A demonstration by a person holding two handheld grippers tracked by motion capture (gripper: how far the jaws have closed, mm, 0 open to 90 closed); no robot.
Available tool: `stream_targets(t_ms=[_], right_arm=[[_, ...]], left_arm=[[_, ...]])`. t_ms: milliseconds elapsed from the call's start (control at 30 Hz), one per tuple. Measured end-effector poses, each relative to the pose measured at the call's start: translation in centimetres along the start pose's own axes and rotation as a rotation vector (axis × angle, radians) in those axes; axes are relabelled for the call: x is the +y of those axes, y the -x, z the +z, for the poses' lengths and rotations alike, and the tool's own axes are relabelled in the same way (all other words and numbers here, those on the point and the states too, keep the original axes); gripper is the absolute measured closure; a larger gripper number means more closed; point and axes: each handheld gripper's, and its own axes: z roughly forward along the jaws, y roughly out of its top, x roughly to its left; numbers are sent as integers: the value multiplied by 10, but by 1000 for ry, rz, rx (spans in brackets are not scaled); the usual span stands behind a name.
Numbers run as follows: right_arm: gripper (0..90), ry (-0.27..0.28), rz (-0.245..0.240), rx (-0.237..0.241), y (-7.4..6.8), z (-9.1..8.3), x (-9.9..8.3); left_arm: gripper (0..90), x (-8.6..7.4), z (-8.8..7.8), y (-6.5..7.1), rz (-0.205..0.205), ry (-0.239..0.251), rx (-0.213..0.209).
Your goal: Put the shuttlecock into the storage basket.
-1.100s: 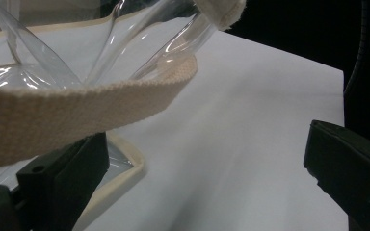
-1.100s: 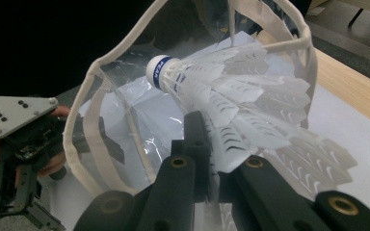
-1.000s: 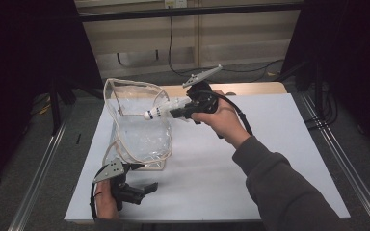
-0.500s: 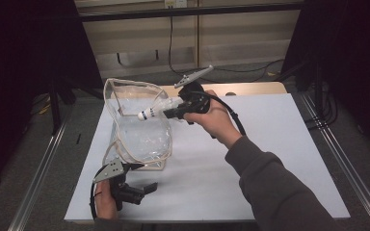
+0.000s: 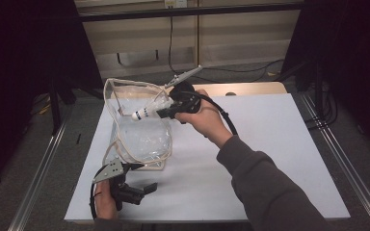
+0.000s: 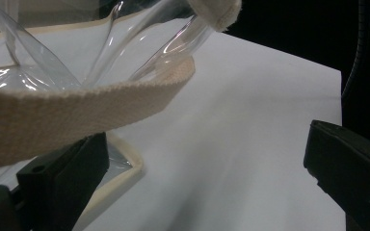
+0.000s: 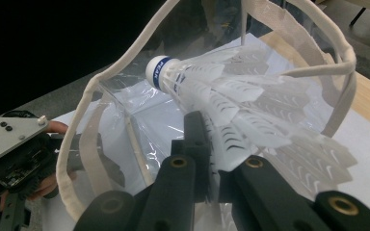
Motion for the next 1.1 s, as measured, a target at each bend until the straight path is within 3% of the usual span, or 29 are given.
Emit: stream_targets(t_ms=[1100], right_arm=[[881,-56,-6,-16,-15,42,9]], left_arm=[[22,-1,2,0,-2,-3,-7]])
